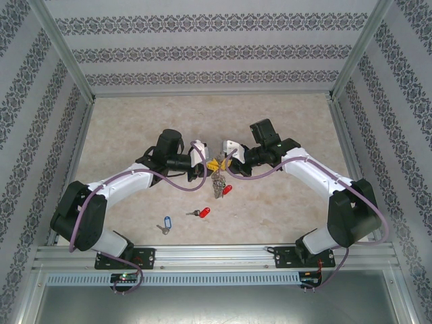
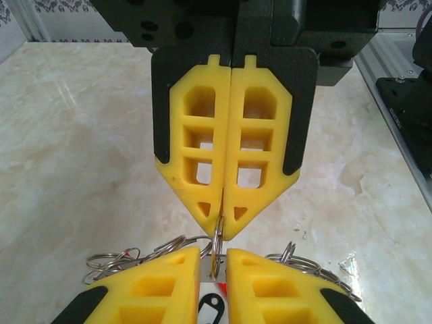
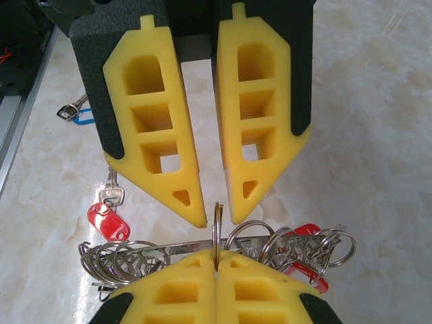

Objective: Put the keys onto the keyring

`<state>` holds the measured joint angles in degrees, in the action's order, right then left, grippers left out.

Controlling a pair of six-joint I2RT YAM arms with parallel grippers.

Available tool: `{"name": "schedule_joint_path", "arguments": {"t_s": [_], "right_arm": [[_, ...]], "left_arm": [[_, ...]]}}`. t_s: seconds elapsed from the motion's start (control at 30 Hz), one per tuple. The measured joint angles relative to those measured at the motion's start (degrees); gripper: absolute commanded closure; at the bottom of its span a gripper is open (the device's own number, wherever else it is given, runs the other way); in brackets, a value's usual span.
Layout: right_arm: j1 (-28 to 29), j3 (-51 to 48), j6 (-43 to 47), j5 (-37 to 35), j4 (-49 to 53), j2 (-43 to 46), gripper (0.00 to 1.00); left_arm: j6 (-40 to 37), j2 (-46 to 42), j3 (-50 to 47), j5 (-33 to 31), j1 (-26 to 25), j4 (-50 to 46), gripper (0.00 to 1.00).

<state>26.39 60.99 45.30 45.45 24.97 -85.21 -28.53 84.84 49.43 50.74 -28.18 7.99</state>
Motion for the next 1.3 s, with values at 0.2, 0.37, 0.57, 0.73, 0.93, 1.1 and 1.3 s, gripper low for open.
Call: {"name": "schedule_joint_path", "arguments": {"t_s": [0.2,0.37,0.57,0.73,0.93,1.1,1.3], "right_arm": [[0.1,0.0,-0.1,0.0,-0.1,0.0,1.0],[0.1,0.0,-0.2,-0.2,-0.2,0.0,1.0],[0.1,0.0,-0.2,-0.2,-0.2,0.1,1.0],[0.1,0.0,-0.2,-0.5,-0.2,0.1,1.0],[0.1,0.0,-0.2,-0.6,-0.2,0.1,1.0],[0.1,0.0,-0.2,-0.6,-0.2,0.1,1.0],[0.4,0.0,-0.2,-0.6,-0.2,0.1,1.0]], "left_arm": [[-0.5,0.5,1.1,0.0,0.0,-0.6,0.84],[-1.5,0.8,1.8,0.0,0.0,-2.1,0.82],[-2.3,0.8,1.8,0.0,0.0,-3.7,0.83],[-2.6,0.8,1.8,-0.2,0.0,-4.0,0.93],[-2.5,0.8,1.8,-0.2,0.0,-3.9,0.89],[-2.5,0.8,1.8,0.0,0.0,-4.0,0.87],[-2.5,0.9,1.8,0.0,0.0,-4.0,0.86]]}}
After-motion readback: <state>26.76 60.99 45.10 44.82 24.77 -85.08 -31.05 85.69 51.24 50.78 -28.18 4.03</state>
